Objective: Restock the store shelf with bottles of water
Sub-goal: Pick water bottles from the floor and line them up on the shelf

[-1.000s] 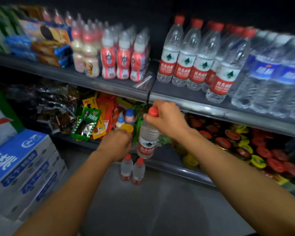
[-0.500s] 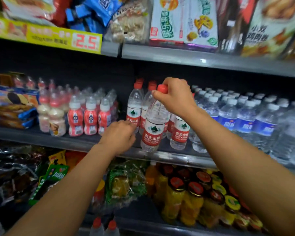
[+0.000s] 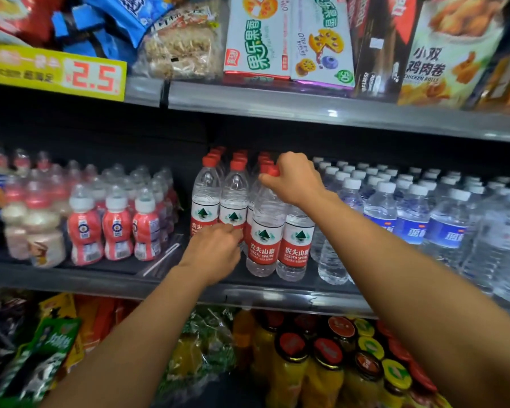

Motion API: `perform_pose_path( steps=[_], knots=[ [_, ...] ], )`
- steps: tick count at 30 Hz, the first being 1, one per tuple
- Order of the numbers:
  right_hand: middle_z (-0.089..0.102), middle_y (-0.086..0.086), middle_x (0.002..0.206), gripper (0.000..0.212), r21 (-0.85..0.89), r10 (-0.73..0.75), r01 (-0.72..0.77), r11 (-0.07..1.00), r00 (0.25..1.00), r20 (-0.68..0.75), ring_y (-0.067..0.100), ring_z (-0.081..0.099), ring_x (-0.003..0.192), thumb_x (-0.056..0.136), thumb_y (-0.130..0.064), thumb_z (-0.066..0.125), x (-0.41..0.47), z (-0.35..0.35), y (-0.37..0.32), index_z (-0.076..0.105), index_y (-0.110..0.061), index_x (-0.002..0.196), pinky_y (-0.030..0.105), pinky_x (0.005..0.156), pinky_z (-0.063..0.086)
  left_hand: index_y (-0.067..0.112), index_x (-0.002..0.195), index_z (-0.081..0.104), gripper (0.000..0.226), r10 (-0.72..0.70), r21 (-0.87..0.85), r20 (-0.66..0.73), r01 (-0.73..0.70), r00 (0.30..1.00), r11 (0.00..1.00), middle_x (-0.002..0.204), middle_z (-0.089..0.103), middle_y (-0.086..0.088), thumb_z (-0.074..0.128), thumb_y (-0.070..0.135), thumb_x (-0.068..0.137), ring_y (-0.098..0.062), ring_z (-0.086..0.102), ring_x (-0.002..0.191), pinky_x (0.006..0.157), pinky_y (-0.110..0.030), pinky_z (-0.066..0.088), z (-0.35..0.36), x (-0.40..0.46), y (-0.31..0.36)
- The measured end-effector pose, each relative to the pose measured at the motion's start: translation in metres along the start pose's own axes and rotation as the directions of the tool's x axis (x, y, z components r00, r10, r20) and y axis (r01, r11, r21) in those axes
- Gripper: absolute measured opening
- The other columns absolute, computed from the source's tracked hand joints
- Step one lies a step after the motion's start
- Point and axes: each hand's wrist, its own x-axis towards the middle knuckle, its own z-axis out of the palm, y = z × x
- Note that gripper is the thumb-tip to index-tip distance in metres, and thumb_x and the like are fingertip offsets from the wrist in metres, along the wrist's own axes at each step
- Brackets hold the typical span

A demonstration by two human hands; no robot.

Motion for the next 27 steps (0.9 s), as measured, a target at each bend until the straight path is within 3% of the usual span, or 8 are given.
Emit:
perform_pose_path(
  steps=[7,14,18,20,23,27],
  knots=[
    [0.039,0.001,0.065,0.044,-0.005,0.03,-0.03,1.0,0.996,0.088,0.019,0.039,0.057,0.086,-0.034,0.069,0.015,0.006,0.006,0.037,-0.014,0.063,0.028,0.046,0.027,0.013,0.118,0.057,0.029,0.004,-0.021,0.026,-0.003,1.0,1.0,0.113,0.059,-0.004,0.044,0.024,0.094,-0.023,0.054,0.105,0.087,-0.031,0.04,0.012,-0.003,-0.005],
    [0.052,0.007,0.088,0.04,-0.022,0.021,-0.019,1.0,0.994,0.111,0.025,0.052,0.078,0.086,-0.04,0.068,0.007,0.006,0.0,0.043,-0.014,0.07,0.033,0.062,0.037,0.013,0.121,0.056,0.031,-0.013,-0.02,0.063,0.014,0.998,1.0,0.115,0.059,-0.004,0.046,0.024,0.094,-0.023,0.054,0.107,0.088,-0.033,0.042,0.008,-0.018,-0.01],
    [0.043,0.004,0.07,0.044,-0.026,0.016,-0.013,1.0,0.994,0.109,0.026,0.048,0.071,0.084,-0.038,0.069,-0.008,0.005,-0.005,0.038,-0.014,0.063,0.031,0.052,0.031,0.014,0.123,0.055,0.033,-0.013,0.003,0.076,0.013,0.997,1.0,0.12,0.058,-0.004,0.047,0.027,0.094,-0.023,0.053,0.111,0.09,-0.033,0.04,0.001,-0.032,-0.013],
    [0.049,0.009,0.079,0.037,-0.07,-0.011,0.017,0.997,0.996,0.092,0.031,0.055,0.082,0.085,-0.038,0.067,-0.019,0.009,-0.007,0.045,-0.01,0.073,0.033,0.06,0.034,0.012,0.122,0.055,0.032,-0.017,0.004,0.083,0.017,0.996,1.0,0.119,0.058,-0.005,0.047,0.027,0.094,-0.024,0.052,0.11,0.09,-0.034,0.04,0.0,-0.04,-0.014],
    [0.059,0.017,0.108,0.039,-0.092,-0.044,0.05,0.995,0.996,0.073,0.036,0.057,0.102,0.087,-0.037,0.065,-0.037,0.011,-0.01,0.055,-0.006,0.107,0.034,0.07,0.037,0.013,0.124,0.055,0.034,-0.019,0.01,0.088,0.019,0.996,1.0,0.12,0.058,-0.005,0.047,0.028,0.095,-0.024,0.053,0.111,0.089,-0.034,0.041,-0.001,-0.055,-0.015],
    [0.06,0.014,0.106,0.034,-0.039,-0.09,0.093,0.995,0.993,0.074,0.033,0.058,0.097,0.092,-0.031,0.061,-0.075,0.018,-0.019,0.054,-0.005,0.113,0.034,0.067,0.04,0.014,0.123,0.056,0.033,-0.036,-0.018,0.124,0.039,0.992,0.999,0.119,0.059,-0.005,0.045,0.028,0.096,-0.024,0.053,0.111,0.088,-0.034,0.041,0.004,-0.083,-0.015]
  ],
)
